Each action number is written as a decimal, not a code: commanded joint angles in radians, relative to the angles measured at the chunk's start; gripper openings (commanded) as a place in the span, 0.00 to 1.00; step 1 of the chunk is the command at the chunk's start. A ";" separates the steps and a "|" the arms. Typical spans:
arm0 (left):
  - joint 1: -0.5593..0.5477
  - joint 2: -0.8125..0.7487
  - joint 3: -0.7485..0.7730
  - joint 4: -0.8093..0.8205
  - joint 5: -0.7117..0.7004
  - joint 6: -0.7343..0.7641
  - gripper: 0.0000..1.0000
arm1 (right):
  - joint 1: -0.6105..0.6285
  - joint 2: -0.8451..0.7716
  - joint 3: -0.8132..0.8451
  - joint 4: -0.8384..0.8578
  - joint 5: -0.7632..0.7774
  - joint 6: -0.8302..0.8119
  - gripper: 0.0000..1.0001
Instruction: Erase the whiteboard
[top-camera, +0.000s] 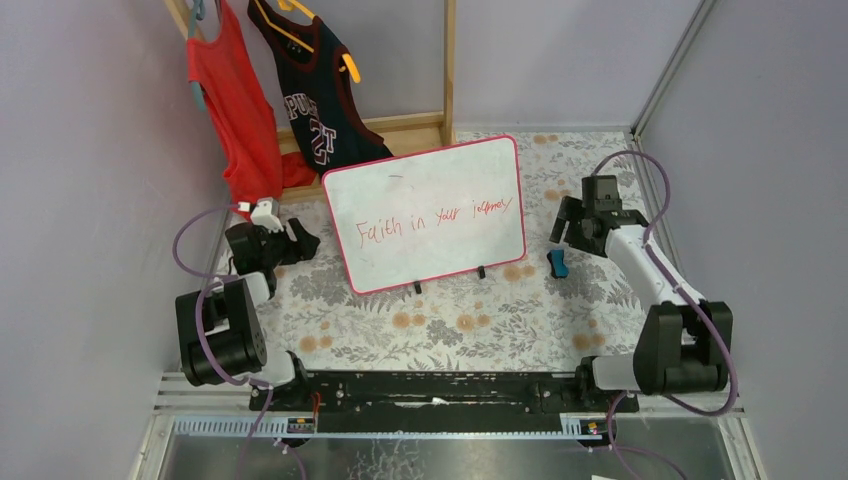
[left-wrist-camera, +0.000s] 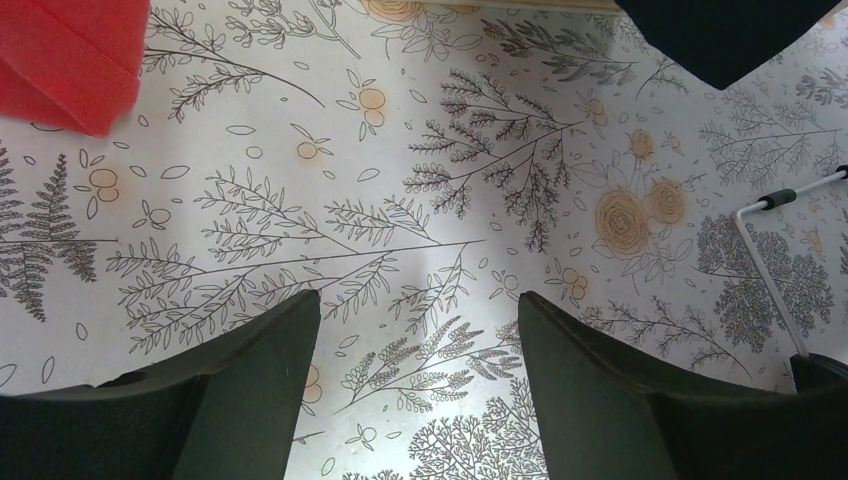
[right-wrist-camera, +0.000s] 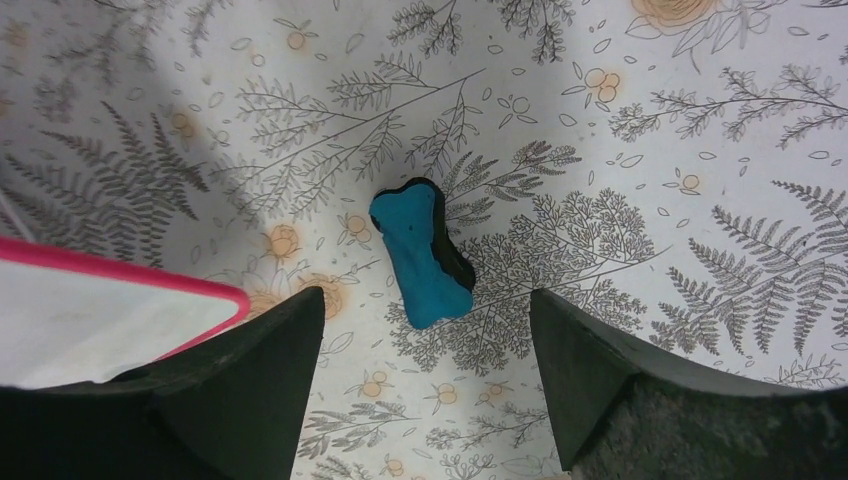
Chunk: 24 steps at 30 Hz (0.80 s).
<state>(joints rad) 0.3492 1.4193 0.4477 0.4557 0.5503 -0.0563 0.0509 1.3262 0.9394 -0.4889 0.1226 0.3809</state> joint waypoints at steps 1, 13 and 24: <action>0.007 0.013 0.038 -0.004 0.000 0.005 0.72 | -0.002 0.098 0.038 -0.028 -0.016 -0.057 0.82; 0.007 0.013 0.039 -0.011 0.005 0.009 0.72 | -0.002 0.229 -0.044 0.087 -0.079 -0.052 0.70; 0.007 0.015 0.039 -0.011 0.011 0.009 0.71 | -0.002 0.291 -0.054 0.132 -0.061 -0.056 0.65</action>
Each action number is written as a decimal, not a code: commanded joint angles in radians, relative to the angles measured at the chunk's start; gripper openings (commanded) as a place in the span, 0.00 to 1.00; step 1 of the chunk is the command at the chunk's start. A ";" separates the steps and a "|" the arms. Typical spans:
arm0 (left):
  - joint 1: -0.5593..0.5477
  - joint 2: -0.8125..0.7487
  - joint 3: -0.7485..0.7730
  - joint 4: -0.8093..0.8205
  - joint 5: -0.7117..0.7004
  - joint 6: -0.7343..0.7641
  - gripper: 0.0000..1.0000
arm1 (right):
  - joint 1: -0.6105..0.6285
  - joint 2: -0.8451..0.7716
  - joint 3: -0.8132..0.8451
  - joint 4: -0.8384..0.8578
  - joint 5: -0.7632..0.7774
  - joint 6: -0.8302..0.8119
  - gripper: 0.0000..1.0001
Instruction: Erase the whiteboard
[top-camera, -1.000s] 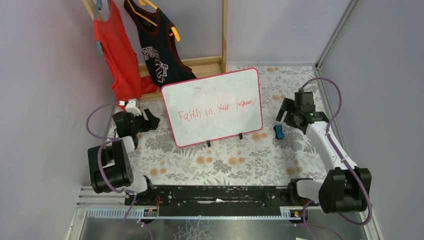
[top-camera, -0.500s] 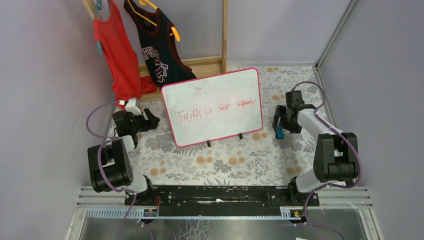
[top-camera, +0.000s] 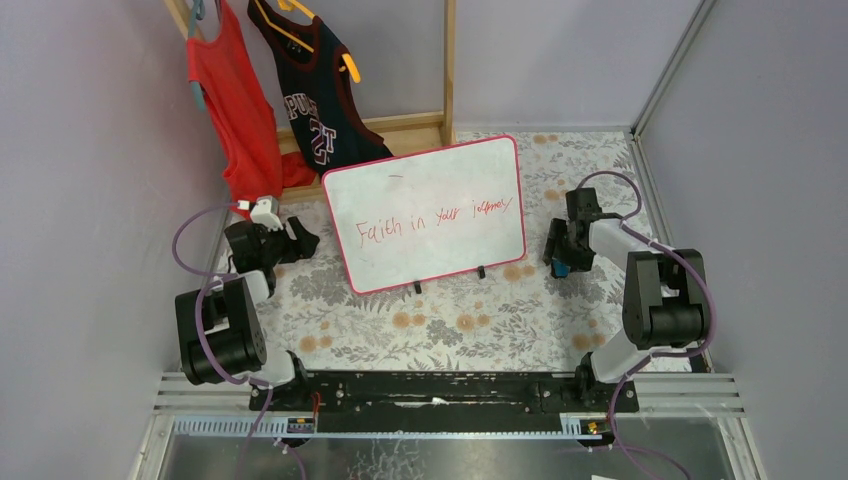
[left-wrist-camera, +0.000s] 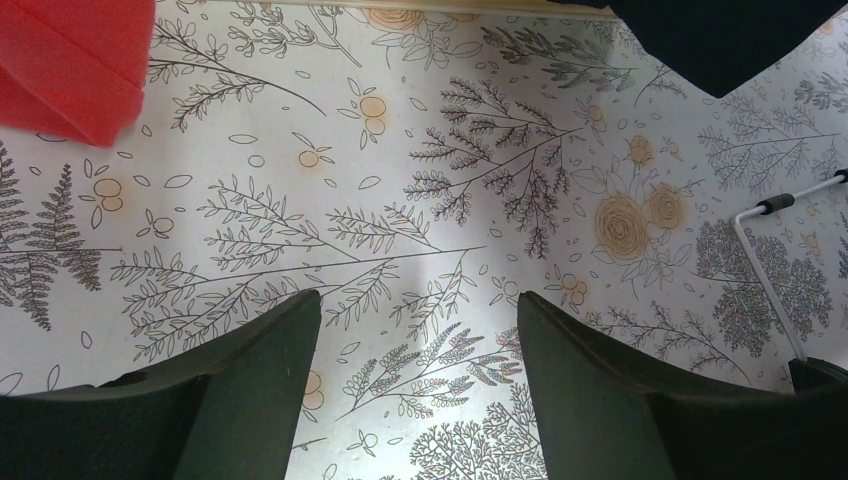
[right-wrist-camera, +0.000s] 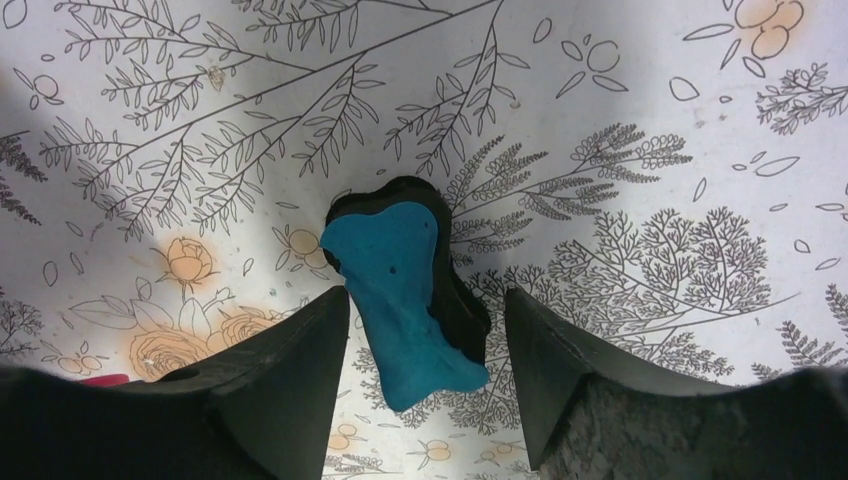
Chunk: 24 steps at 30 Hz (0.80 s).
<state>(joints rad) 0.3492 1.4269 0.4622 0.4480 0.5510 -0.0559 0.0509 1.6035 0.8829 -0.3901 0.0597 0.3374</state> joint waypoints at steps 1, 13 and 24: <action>0.007 0.007 0.024 -0.003 0.011 0.009 0.71 | -0.002 0.018 0.004 0.034 0.004 -0.010 0.64; 0.007 0.012 0.029 -0.008 0.014 0.011 0.71 | -0.002 -0.010 0.005 0.045 0.032 -0.007 0.57; 0.007 0.018 0.032 -0.010 0.017 0.011 0.71 | -0.002 -0.042 -0.005 0.042 0.024 -0.004 0.58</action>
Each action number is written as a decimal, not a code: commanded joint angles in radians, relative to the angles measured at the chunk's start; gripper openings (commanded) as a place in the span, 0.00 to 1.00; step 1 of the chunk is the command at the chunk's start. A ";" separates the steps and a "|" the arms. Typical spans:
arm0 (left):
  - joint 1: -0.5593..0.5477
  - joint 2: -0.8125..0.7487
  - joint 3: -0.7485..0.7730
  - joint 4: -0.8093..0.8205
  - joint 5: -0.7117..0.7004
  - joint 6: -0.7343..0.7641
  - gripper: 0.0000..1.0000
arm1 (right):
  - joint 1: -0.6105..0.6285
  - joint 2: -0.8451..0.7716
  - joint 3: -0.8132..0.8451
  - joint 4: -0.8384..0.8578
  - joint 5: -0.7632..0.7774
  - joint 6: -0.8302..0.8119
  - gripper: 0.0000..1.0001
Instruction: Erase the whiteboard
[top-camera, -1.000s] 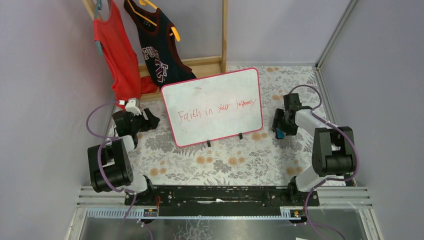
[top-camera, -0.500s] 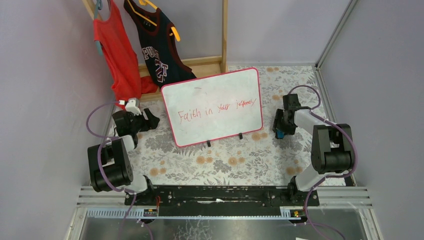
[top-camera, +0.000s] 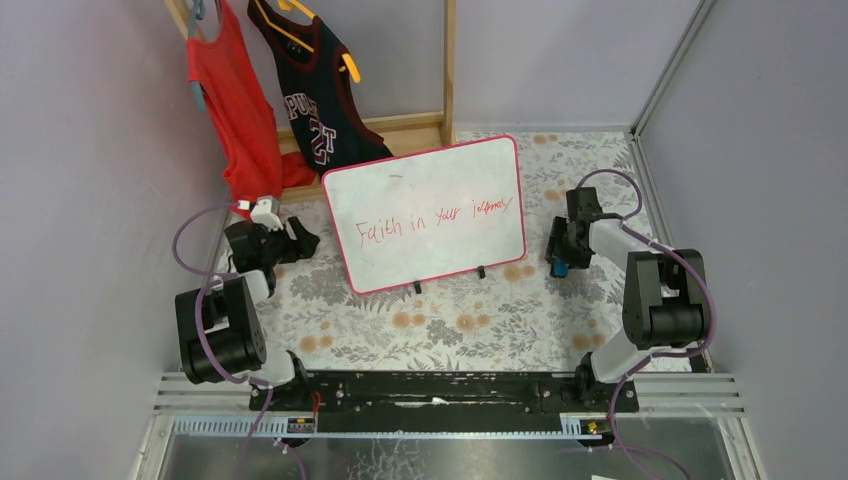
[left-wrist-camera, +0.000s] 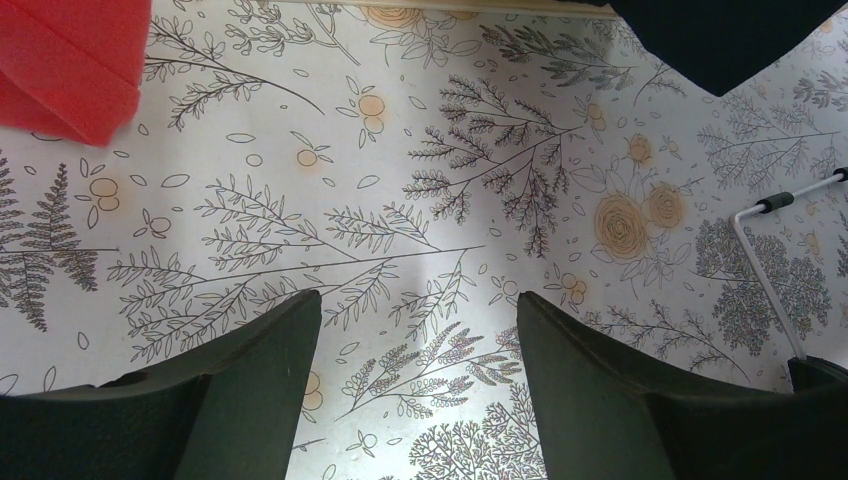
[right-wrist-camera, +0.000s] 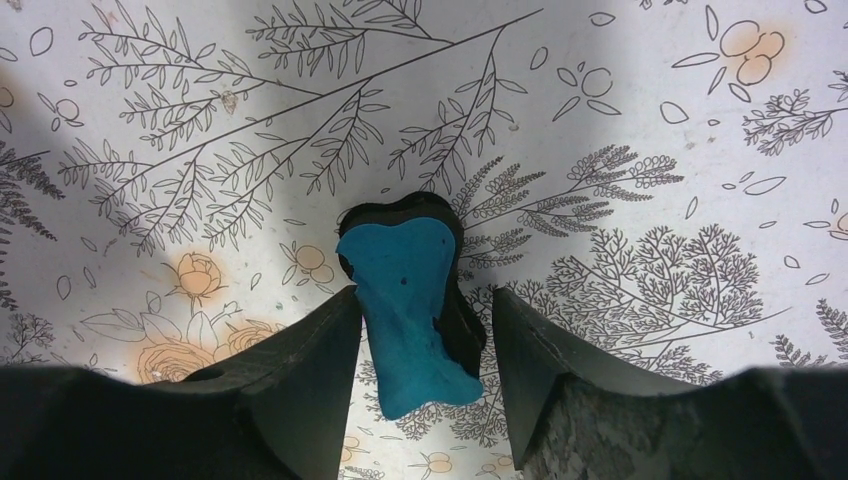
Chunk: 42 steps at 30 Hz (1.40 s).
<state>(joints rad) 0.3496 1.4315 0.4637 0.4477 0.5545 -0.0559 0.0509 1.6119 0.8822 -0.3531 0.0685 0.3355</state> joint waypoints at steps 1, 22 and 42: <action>0.006 0.012 0.030 -0.010 0.014 0.010 0.71 | -0.002 -0.054 -0.005 0.004 0.014 0.000 0.56; 0.006 0.020 0.037 -0.019 0.018 0.014 0.71 | 0.000 -0.139 -0.052 0.002 -0.052 0.014 0.00; 0.007 -0.029 0.025 -0.038 0.121 0.066 0.70 | 0.361 -0.788 -0.256 -0.110 0.118 0.253 0.00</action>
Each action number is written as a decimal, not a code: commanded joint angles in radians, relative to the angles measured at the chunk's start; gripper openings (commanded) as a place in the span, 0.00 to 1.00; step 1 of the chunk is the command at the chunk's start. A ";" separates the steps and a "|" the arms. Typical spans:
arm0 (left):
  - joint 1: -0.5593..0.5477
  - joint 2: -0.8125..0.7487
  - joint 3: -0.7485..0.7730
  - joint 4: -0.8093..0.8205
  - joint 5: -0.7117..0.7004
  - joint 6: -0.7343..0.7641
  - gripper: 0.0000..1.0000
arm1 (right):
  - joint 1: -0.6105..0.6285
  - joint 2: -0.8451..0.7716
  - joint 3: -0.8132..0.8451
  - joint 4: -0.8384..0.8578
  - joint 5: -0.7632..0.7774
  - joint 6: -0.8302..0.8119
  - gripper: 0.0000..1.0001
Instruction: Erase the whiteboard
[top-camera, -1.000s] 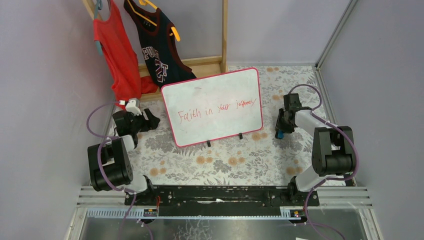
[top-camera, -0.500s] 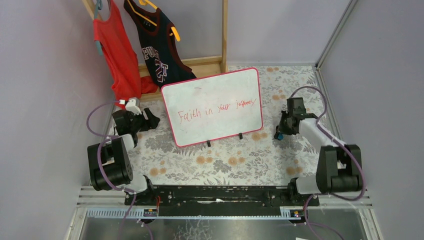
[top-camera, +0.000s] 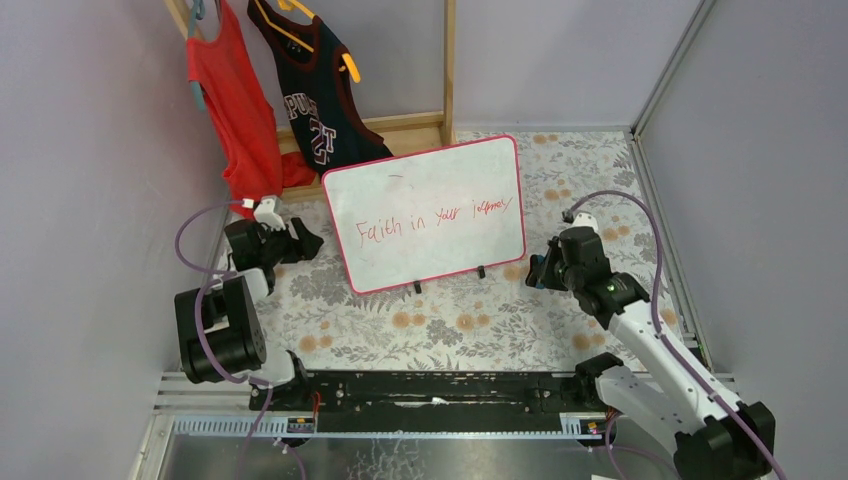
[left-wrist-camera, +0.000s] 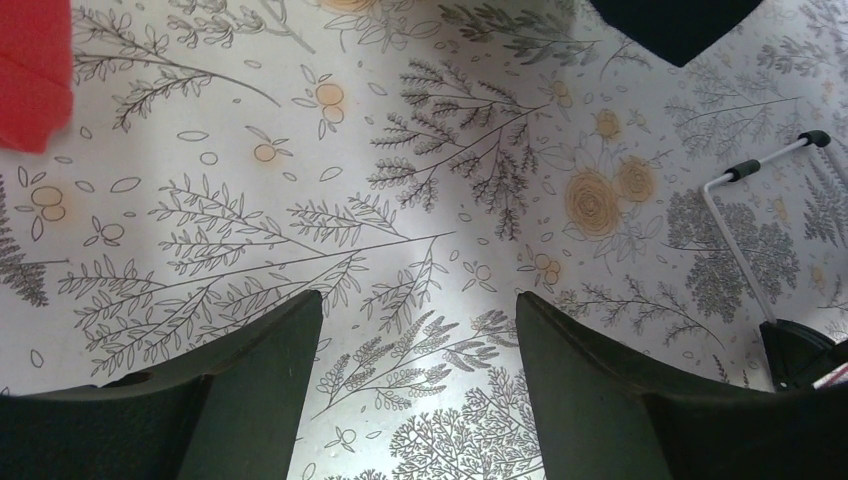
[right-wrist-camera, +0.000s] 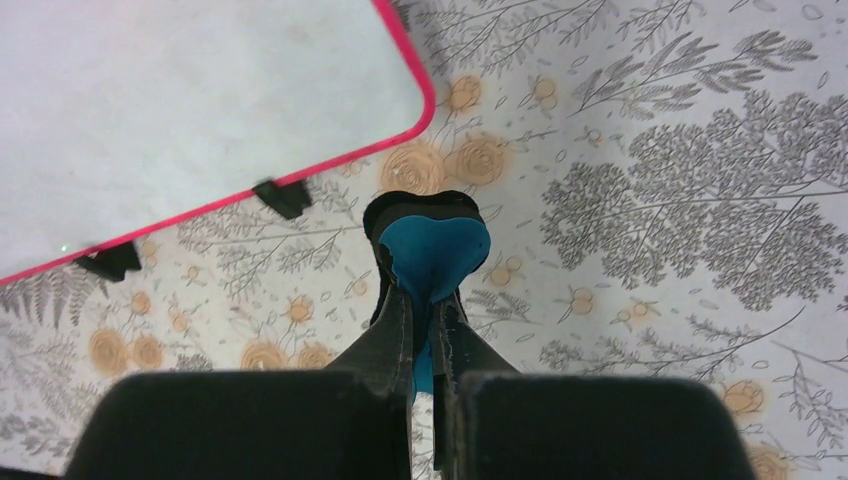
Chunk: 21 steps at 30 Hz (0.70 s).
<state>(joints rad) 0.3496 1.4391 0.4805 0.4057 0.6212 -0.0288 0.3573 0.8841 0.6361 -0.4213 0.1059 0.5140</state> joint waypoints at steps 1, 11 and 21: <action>0.007 -0.040 0.013 -0.009 0.068 0.049 0.70 | 0.063 -0.071 -0.009 -0.048 0.077 0.075 0.00; 0.007 -0.138 0.134 -0.144 0.235 0.038 0.71 | 0.114 -0.147 -0.061 0.049 -0.046 0.045 0.00; 0.007 -0.078 0.313 -0.245 0.449 0.015 0.73 | 0.119 -0.115 -0.062 0.072 -0.069 0.016 0.00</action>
<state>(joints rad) 0.3496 1.3216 0.7361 0.2199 0.9291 0.0078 0.4648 0.7650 0.5659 -0.3950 0.0555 0.5495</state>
